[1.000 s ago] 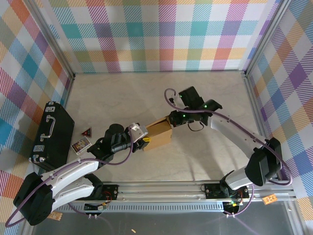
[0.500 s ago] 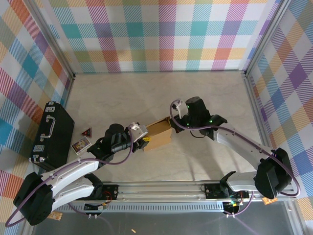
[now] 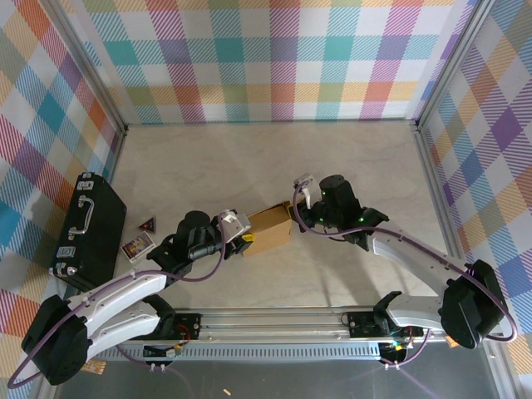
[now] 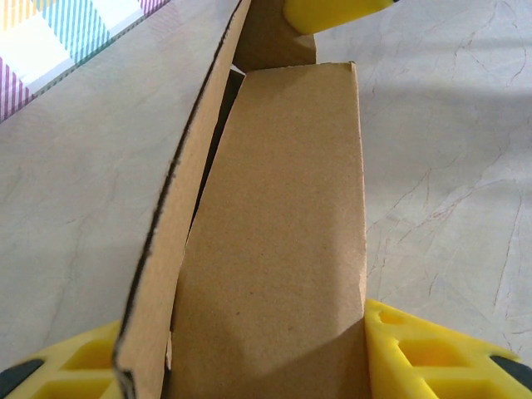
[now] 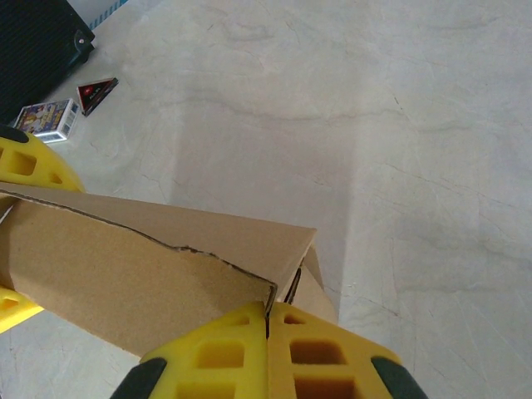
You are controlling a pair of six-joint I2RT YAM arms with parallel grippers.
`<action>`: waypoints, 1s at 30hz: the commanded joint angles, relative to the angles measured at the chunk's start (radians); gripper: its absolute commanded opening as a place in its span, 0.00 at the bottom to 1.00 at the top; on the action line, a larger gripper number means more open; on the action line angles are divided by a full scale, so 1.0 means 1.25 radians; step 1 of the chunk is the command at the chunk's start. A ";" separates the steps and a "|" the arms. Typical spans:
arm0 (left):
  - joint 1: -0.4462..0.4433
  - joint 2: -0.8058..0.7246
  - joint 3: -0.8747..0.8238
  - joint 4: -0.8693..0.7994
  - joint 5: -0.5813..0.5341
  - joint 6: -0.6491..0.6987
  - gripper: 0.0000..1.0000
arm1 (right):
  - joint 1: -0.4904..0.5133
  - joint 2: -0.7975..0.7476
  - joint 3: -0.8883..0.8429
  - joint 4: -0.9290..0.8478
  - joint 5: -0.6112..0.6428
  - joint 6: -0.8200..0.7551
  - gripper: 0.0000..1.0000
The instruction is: Fold the paper box
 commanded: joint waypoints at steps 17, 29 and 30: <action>-0.015 -0.009 -0.018 -0.050 0.009 0.062 0.32 | 0.024 -0.076 0.004 -0.190 -0.032 0.014 0.45; -0.018 -0.013 -0.016 -0.060 0.009 0.063 0.32 | -0.054 -0.056 0.242 -0.288 0.001 0.206 0.69; -0.019 -0.013 -0.017 -0.058 0.009 0.063 0.32 | -0.058 -0.018 0.282 -0.315 0.001 0.219 0.69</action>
